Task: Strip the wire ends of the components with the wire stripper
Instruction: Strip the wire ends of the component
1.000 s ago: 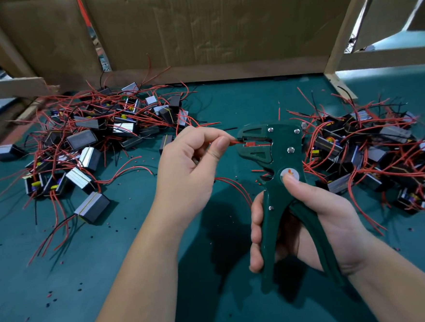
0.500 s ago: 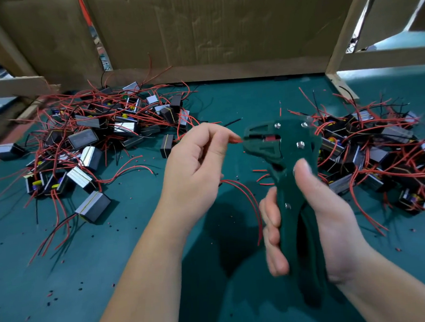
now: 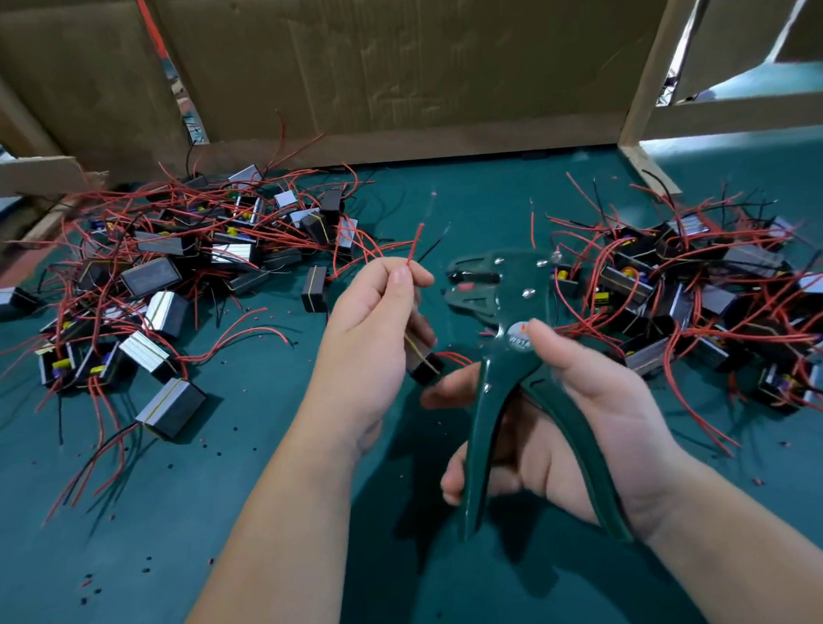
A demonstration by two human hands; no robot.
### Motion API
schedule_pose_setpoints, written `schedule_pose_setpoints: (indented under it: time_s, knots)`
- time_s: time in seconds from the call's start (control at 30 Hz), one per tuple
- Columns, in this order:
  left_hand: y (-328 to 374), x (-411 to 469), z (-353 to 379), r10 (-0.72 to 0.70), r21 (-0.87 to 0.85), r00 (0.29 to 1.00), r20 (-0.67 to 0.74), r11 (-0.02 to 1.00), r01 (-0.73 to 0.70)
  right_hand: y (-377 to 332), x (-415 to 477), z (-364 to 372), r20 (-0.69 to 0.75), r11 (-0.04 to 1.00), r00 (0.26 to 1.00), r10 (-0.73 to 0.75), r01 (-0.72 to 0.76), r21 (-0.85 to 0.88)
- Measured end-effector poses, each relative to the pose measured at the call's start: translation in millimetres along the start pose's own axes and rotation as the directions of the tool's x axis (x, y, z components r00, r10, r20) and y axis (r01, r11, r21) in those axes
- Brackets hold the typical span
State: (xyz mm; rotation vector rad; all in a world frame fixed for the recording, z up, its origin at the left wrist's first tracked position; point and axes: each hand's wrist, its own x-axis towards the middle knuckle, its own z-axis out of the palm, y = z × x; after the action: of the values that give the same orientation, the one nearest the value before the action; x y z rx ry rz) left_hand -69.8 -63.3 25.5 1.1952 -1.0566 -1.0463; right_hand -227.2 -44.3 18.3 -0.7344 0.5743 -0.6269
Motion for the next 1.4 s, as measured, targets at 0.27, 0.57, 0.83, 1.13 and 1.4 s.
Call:
schedule_pose_setpoints:
  time_s: [0.27,0.57,0.83,1.13,1.4]
  knots:
    - [-1,13,-27,0.318,0.587,0.872,-0.372,0.808,-0.044,-16,-2,-10,-0.222,0.865,0.836,-0.502,0.486,-0.124]
    - [-23,20,-33,-0.078,0.843,0.931,-0.356,0.405,0.355,-19,-4,-14,-0.265,0.894,0.856,-0.443,0.445,-0.056]
    - [-28,24,-39,-0.026,0.868,0.931,-0.364,0.353,0.350,-20,-7,-13,-0.145,0.939,0.930,-0.339,0.345,0.017]
    - [-12,24,-38,0.165,0.245,0.893,-0.419,0.967,-0.063,-16,-5,-15,-0.098,0.944,0.943,-0.317,0.324,0.068]
    - [13,16,-33,-0.149,-0.570,0.975,-0.163,0.821,0.031,-14,-4,-13,-0.104,0.921,0.923,-0.369,0.378,0.089]
